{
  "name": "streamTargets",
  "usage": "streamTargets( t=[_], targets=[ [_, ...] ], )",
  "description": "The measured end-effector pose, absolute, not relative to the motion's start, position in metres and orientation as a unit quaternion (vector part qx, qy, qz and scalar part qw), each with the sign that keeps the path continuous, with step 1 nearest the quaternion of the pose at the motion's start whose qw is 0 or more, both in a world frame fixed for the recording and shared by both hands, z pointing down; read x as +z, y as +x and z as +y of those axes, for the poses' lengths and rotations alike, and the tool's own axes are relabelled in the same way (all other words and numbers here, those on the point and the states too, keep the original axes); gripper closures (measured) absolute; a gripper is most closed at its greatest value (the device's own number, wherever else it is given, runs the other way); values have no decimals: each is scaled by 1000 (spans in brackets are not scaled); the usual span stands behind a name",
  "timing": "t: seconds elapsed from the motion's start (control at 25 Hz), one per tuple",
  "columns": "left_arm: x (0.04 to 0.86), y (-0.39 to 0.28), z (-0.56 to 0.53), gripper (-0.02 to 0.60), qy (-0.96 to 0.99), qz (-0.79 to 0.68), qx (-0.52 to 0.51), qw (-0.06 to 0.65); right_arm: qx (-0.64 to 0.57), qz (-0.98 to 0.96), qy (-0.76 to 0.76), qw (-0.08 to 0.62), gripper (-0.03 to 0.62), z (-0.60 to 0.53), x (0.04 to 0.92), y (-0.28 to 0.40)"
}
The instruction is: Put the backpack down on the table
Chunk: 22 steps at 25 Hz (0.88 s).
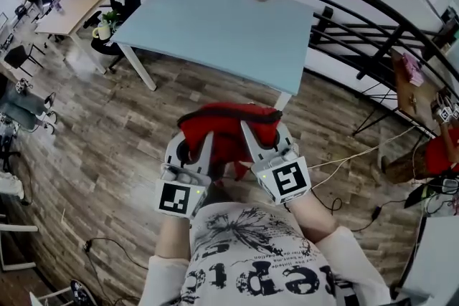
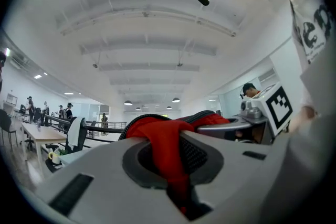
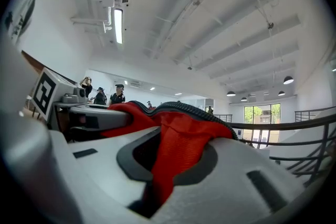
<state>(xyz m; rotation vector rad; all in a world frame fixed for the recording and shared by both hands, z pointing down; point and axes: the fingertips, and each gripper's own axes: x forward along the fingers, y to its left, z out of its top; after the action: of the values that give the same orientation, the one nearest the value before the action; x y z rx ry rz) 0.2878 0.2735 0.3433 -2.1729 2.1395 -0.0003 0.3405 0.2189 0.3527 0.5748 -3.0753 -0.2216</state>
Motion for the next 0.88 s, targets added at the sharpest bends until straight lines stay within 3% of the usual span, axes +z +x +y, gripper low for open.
streamTargets(
  t=[0.88],
  targets=[
    [311,24,180,546,-734,676,-4,68,-85,-973,214,-11,569,125,319,79]
  ],
)
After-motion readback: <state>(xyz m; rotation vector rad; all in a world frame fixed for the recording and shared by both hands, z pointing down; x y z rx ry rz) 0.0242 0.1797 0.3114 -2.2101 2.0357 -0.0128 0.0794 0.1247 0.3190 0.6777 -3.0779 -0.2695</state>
